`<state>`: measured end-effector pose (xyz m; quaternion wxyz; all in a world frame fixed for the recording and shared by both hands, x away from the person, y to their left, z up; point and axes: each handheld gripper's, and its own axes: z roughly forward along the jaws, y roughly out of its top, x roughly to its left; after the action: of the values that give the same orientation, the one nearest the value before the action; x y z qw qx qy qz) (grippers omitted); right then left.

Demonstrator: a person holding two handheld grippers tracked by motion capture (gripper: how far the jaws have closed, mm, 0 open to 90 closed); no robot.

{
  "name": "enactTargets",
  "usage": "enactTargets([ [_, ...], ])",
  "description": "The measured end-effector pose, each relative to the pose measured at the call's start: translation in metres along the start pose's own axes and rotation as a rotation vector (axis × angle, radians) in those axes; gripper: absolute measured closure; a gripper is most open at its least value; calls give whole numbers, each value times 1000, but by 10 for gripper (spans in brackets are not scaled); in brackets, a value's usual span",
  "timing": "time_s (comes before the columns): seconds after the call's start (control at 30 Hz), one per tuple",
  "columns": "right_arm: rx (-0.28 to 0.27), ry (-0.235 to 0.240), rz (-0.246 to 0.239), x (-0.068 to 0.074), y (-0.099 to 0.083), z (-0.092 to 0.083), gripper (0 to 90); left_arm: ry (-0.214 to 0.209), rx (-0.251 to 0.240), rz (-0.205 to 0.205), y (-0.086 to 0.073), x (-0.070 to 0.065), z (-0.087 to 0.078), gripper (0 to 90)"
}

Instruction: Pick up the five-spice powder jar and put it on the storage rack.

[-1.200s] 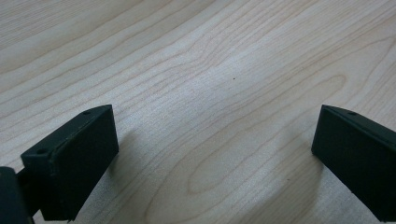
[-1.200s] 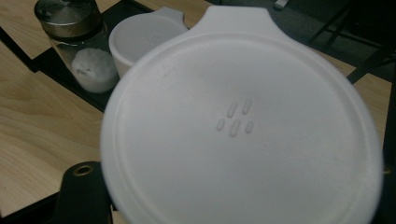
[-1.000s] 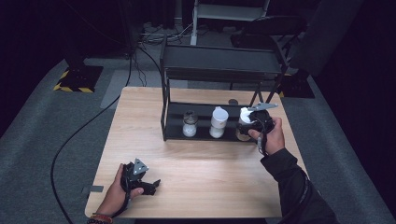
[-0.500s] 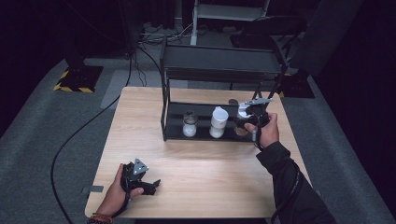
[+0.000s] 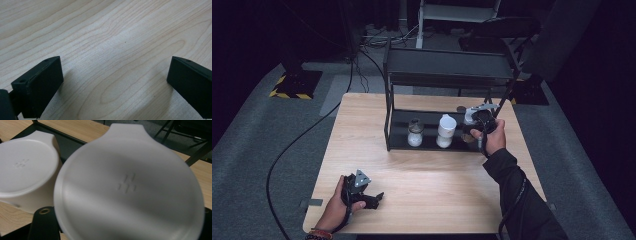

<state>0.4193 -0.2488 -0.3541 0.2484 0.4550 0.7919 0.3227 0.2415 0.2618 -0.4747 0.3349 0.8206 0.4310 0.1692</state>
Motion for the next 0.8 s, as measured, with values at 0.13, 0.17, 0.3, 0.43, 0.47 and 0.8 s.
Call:
enactTargets([
  [0.13, 0, -11, -10, 2, -1, 6, 302, 0, 0, 0, 0, 0, 0, 5],
  [0.17, 0, -11, -11, 2, -1, 7, 302, 0, 0, 0, 0, 0, 0, 5],
  [0.3, 7, -13, -5, 3, -1, 13, 302, 0, 0, 0, 0, 0, 0, 5],
  [0.43, 10, -21, -8, 6, -1, 17, 302, 0, 1, 1, 0, 0, 0, 5],
  [0.47, 11, -19, -8, 6, -1, 17, 302, 0, 1, 1, 0, 0, 0, 5],
  [0.8, 22, -13, 9, 6, -4, 25, 302, 0, 1, 1, 0, 0, 0, 5],
])
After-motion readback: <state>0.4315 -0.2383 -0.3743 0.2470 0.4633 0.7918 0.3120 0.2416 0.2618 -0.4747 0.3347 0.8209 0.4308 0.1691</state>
